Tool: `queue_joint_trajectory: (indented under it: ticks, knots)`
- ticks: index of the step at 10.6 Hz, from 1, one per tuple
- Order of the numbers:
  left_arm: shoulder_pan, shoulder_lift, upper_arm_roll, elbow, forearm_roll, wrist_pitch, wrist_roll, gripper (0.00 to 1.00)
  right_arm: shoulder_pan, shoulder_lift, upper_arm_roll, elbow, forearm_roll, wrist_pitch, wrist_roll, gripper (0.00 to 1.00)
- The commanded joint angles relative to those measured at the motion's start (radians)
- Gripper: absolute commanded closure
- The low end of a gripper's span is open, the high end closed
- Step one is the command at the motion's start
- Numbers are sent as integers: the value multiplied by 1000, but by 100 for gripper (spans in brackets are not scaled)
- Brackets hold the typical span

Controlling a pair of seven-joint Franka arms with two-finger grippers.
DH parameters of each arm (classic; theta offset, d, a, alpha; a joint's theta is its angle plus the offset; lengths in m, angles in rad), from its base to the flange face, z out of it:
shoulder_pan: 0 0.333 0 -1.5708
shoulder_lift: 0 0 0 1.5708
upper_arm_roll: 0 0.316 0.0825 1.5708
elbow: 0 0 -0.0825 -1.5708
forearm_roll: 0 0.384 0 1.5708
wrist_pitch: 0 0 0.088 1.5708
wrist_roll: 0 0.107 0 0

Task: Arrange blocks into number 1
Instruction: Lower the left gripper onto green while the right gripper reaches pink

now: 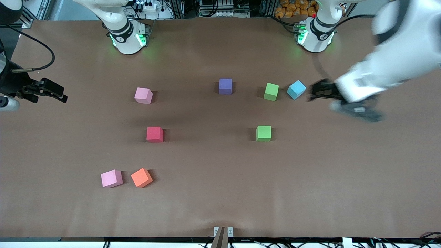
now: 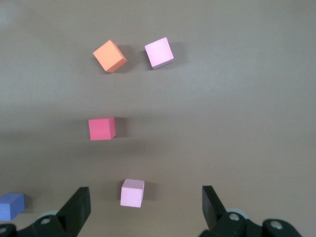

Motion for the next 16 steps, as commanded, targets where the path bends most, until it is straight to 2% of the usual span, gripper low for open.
queue_joint_trajectory:
  ticks: [1, 2, 3, 4, 5, 6, 8, 10, 12, 14, 16]
  knots:
    - [-73, 25, -89, -88, 74, 94, -204, 0, -15, -3, 7, -2, -11, 10, -14, 0]
    - [-131, 42, -134, -132, 170, 139, -348, 0, -15, -3, 6, -2, -11, 21, -13, 0]
    - [-144, 74, -187, -157, 214, 157, -427, 0, -15, -3, 7, -3, -11, 25, -13, 0]
    - [-141, 91, -212, -201, 255, 191, -440, 0, -17, -3, 7, -10, -11, 25, -13, 0]
    - [-122, 88, -212, -255, 298, 237, -435, 0, -17, 0, 6, -11, -11, 25, -13, 0]
    - [-83, 108, -211, -267, 347, 268, -434, 0, -17, 14, 6, -10, -11, 27, -11, 0]
    - [-72, 169, -162, -255, 374, 320, -451, 0, -3, 65, 7, -7, -8, 62, 1, 0]
    - [-72, 200, -142, -254, 379, 351, -452, 0, 9, 170, 9, 0, -11, 109, -9, 0]
    - [-74, 289, -99, -255, 388, 465, -446, 0, 11, 248, 9, 12, -14, 143, -93, 0]
    - [-81, 387, -68, -254, 496, 579, -451, 0, 8, 359, 9, 82, -12, 177, -233, 0]
    - [-84, 461, -31, -248, 515, 659, -452, 0, 15, 488, 9, 154, -12, 241, -313, 0]
